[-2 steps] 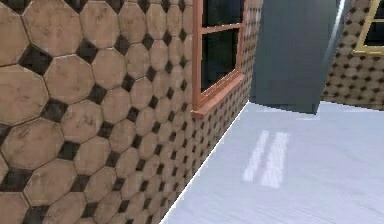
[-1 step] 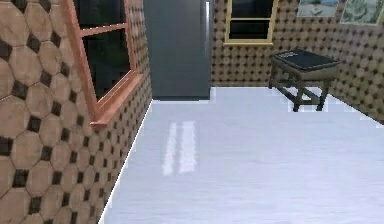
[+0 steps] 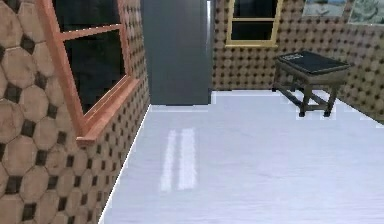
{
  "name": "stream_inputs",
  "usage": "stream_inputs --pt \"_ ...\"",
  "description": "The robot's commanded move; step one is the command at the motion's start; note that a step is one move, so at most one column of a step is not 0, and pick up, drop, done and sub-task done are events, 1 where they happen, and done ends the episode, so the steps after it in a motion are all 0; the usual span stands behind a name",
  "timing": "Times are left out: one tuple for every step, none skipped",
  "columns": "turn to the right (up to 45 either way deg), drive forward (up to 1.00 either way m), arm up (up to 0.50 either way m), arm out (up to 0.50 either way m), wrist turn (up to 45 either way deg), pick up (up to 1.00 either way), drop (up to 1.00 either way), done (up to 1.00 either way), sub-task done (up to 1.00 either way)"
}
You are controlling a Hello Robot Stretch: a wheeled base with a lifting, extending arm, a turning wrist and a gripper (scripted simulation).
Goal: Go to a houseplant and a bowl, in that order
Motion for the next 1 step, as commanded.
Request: stream_inputs --pt "-12.0 0.00 0.00 0.00 0.0 0.00 0.00 0.00 0.00"
